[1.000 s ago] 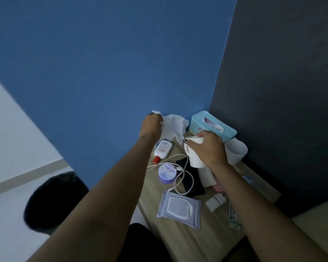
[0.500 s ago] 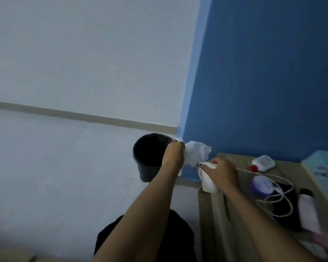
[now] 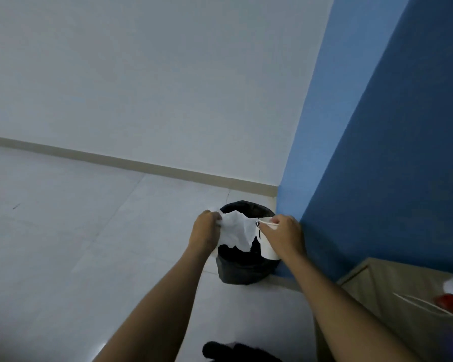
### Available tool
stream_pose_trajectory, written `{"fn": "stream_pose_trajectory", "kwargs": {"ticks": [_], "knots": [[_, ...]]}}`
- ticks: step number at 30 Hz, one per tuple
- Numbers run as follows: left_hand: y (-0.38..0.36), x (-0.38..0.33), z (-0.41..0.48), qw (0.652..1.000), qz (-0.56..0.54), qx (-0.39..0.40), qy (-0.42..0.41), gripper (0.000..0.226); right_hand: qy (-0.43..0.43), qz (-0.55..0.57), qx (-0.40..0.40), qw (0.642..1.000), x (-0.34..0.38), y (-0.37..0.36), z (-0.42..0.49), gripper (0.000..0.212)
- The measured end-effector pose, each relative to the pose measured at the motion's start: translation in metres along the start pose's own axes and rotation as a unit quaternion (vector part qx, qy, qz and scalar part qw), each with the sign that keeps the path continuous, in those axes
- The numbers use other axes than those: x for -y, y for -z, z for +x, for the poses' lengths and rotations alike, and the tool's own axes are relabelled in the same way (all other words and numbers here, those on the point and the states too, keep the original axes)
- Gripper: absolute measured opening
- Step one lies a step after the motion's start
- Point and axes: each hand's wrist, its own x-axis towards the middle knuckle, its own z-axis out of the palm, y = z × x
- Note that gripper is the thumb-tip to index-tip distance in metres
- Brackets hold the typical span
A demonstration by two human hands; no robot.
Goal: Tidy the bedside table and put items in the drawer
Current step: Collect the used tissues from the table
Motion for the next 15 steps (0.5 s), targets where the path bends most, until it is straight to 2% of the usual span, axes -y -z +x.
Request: {"fn": "stream_pose_trajectory", "kwargs": {"ticks": [8, 12, 15], "knots": [[-0.107, 0.03, 0.111, 0.999, 0.002, 0.047, 0.015, 0.03, -0.047, -0.003, 0.021, 0.999, -0.052, -0.105, 0.114, 0.036], [-0.154, 0.058, 0.133, 0.99, 0.034, 0.129, 0.037, 0.033, -0.062, -0.016, 0.043, 0.997, -0.085, -0.151, 0.141, 0.039], [-0.178, 0.073, 0.137, 0.977, 0.055, 0.199, 0.047, 0.047, -0.065, -0.029, 0.051, 0.996, -0.1, -0.172, 0.148, 0.04]]}}
